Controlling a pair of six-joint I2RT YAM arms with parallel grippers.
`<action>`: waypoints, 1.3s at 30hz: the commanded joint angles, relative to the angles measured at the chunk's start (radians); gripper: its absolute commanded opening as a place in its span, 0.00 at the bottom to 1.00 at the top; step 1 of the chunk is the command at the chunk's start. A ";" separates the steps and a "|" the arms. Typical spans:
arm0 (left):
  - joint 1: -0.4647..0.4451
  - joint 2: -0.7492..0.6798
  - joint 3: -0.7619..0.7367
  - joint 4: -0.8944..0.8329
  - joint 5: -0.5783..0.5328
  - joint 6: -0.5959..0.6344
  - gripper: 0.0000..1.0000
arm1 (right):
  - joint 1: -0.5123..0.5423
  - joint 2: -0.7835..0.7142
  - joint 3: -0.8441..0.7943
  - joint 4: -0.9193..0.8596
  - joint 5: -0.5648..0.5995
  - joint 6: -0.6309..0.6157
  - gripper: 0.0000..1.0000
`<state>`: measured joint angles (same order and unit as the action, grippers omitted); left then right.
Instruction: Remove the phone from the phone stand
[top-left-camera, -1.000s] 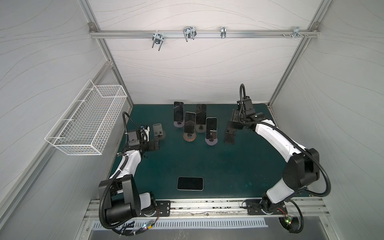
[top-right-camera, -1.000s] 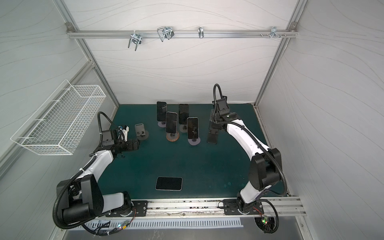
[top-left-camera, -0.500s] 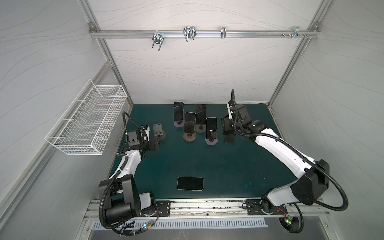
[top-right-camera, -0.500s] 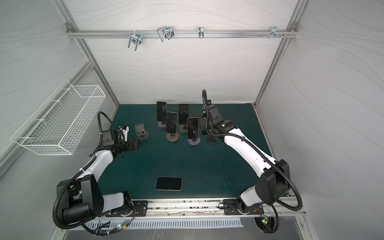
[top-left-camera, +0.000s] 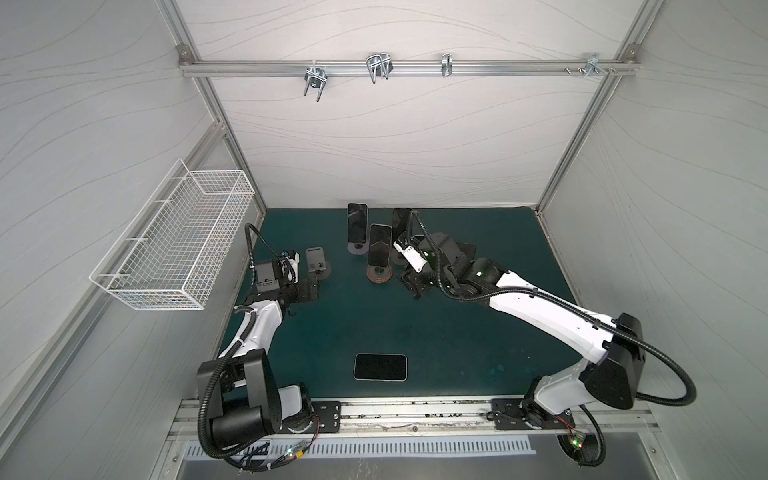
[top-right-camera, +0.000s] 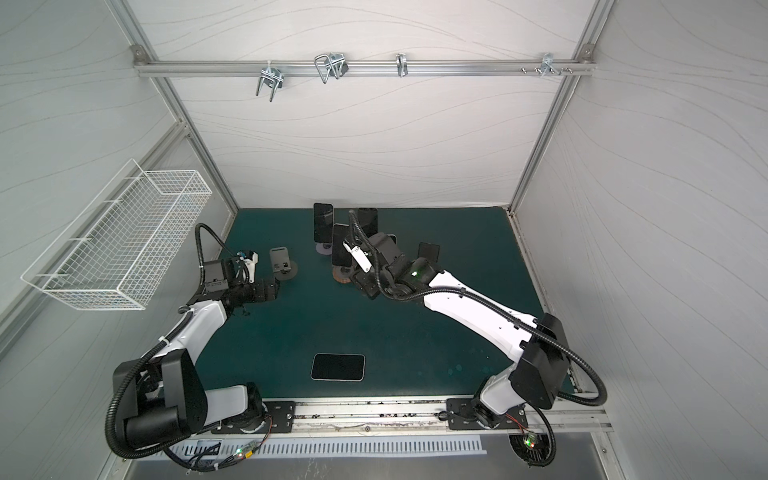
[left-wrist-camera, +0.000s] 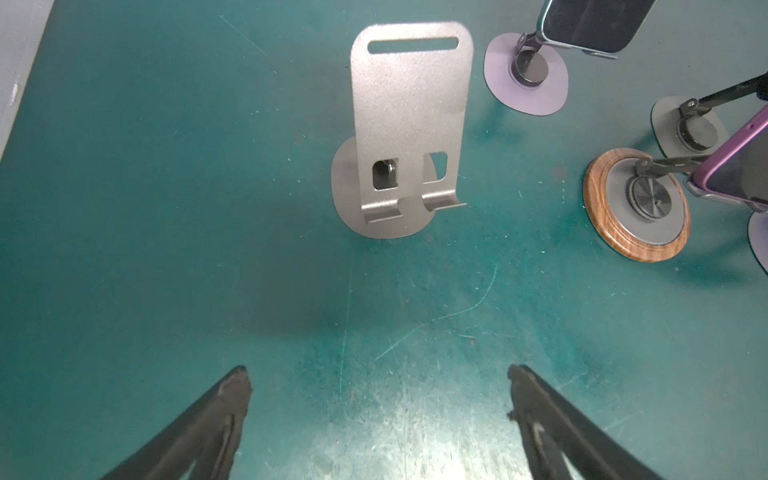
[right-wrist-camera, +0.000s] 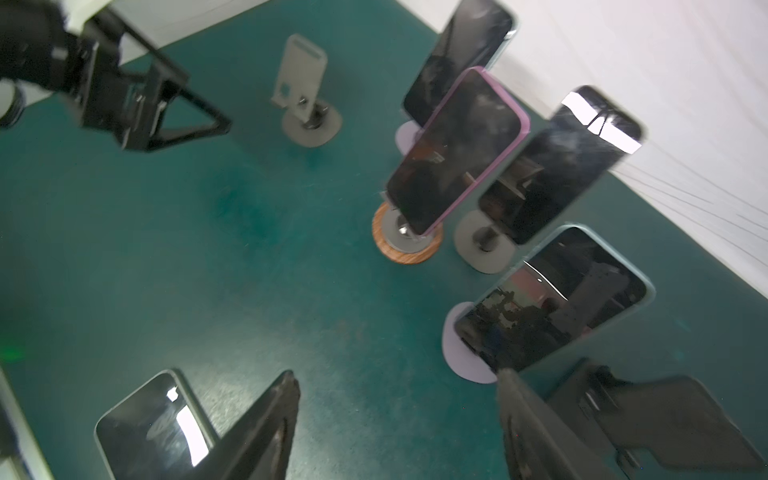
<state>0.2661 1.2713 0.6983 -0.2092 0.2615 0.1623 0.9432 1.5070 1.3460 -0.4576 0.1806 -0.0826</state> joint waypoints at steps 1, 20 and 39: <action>0.005 -0.022 -0.001 0.035 0.002 0.010 0.98 | 0.036 0.040 0.036 -0.010 -0.090 -0.092 0.64; 0.004 -0.019 0.000 0.034 0.010 0.013 0.99 | 0.124 0.232 0.060 -0.113 -0.252 -0.229 0.64; 0.004 -0.018 0.001 0.033 0.007 0.011 0.99 | 0.152 0.391 0.084 -0.110 -0.286 -0.221 0.64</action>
<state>0.2657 1.2682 0.6914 -0.2073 0.2619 0.1631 1.0870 1.8832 1.4025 -0.5701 -0.0769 -0.2821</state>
